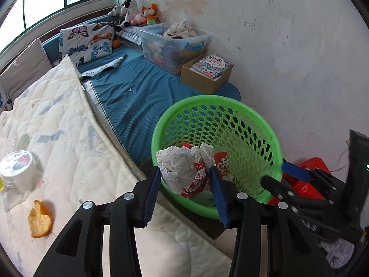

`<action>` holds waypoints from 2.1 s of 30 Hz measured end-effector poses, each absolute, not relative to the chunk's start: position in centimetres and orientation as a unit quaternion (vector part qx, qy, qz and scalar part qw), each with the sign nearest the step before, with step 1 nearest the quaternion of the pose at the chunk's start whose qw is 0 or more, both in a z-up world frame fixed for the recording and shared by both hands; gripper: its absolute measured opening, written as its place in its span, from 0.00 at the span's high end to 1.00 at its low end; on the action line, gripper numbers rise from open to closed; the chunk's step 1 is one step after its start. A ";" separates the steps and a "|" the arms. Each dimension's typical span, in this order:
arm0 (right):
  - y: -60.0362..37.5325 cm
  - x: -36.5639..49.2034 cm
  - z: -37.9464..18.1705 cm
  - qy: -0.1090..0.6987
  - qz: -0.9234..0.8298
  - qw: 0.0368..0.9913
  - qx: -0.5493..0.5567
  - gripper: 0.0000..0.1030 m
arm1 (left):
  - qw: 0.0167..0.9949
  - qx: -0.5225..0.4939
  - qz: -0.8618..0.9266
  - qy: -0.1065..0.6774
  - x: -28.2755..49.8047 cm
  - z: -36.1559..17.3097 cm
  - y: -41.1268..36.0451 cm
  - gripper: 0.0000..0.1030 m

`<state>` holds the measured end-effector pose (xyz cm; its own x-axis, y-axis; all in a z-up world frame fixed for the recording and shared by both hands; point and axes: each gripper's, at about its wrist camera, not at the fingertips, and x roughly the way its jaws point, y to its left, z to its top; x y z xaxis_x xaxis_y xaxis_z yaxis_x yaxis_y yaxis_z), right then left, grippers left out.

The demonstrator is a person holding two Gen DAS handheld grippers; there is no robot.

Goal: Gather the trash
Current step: 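Carry the bag and dome lid to the green basket and open both grippers, then grasp the orange peel with the left gripper while the right grasps the strawberry yogurt tub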

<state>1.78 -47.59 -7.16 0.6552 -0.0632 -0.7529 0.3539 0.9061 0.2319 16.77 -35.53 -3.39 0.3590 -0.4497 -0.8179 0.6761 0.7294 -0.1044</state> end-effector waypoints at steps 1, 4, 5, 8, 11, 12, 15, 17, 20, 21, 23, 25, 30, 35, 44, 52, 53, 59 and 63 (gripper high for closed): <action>-47.6 1.4 -7.1 0.397 -0.119 0.892 0.180 0.33 | 0.812 0.126 -0.345 0.453 16.9 -3.7 -35.9 0.56; -47.7 0.6 -7.0 0.394 -0.123 0.893 0.180 0.32 | 0.809 0.128 -0.346 0.458 17.2 -4.2 -36.5 0.53; -47.8 0.4 -7.0 0.393 -0.122 0.893 0.181 0.32 | 0.808 0.129 -0.345 0.460 17.3 -4.4 -36.7 0.51; -47.9 0.1 -7.0 0.390 -0.124 0.893 0.185 0.31 | 0.805 0.128 -0.351 0.461 17.3 -4.9 -36.9 0.48; -48.1 0.1 -7.1 0.392 -0.125 0.892 0.189 0.31 | 0.804 0.128 -0.355 0.460 17.2 -5.1 -37.0 0.45; -48.1 0.1 -7.2 0.393 -0.125 0.891 0.189 0.31 | 0.805 0.129 -0.354 0.458 17.2 -5.1 -36.9 0.43; -47.9 0.2 -7.4 0.395 -0.124 0.890 0.191 0.31 | 0.807 0.126 -0.357 0.454 16.9 -5.0 -36.6 0.39; -47.8 0.2 -7.3 0.394 -0.122 0.890 0.193 0.31 | 0.807 0.124 -0.357 0.453 17.0 -4.8 -36.2 0.39; -47.4 0.1 -7.0 0.391 -0.119 0.892 0.193 0.31 | 0.810 0.121 -0.356 0.450 16.8 -4.5 -35.4 0.39; -47.2 0.1 -6.9 0.390 -0.118 0.893 0.191 0.31 | 0.812 0.121 -0.355 0.447 16.7 -4.4 -35.0 0.39; -46.7 0.1 -6.5 0.389 -0.114 0.895 0.187 0.31 | 0.815 0.120 -0.352 0.444 16.5 -4.2 -34.2 0.39; -46.2 0.2 -6.3 0.387 -0.110 0.897 0.184 0.31 | 0.819 0.117 -0.347 0.441 16.4 -3.9 -33.0 0.39; -44.8 0.7 -5.8 0.385 -0.098 0.901 0.177 0.31 | 0.833 0.113 -0.323 0.434 16.6 -3.5 -29.5 0.39; -43.4 1.6 -5.1 0.381 -0.079 0.905 0.171 0.30 | 0.850 0.106 -0.285 0.429 17.4 -3.2 -25.3 0.38; -39.7 3.8 -4.1 0.383 -0.038 0.911 0.150 0.29 | 0.864 0.109 -0.241 0.429 19.4 -3.8 -17.6 0.27; -37.0 5.6 -3.9 0.388 -0.006 0.911 0.142 0.29 | 0.844 0.132 -0.260 0.451 21.7 -6.0 -13.3 0.23; -36.6 5.9 -3.8 0.390 -0.003 0.910 0.139 0.29 | 0.839 0.136 -0.267 0.455 22.0 -6.3 -13.1 0.22; -35.2 7.2 -3.8 0.396 0.010 0.909 0.131 0.29 | 0.821 0.176 -0.304 0.450 22.6 -7.7 -13.3 0.21; -34.6 8.1 -3.8 0.399 0.013 0.908 0.130 0.29 | 0.814 0.189 -0.317 0.448 23.1 -8.3 -13.5 0.21</action>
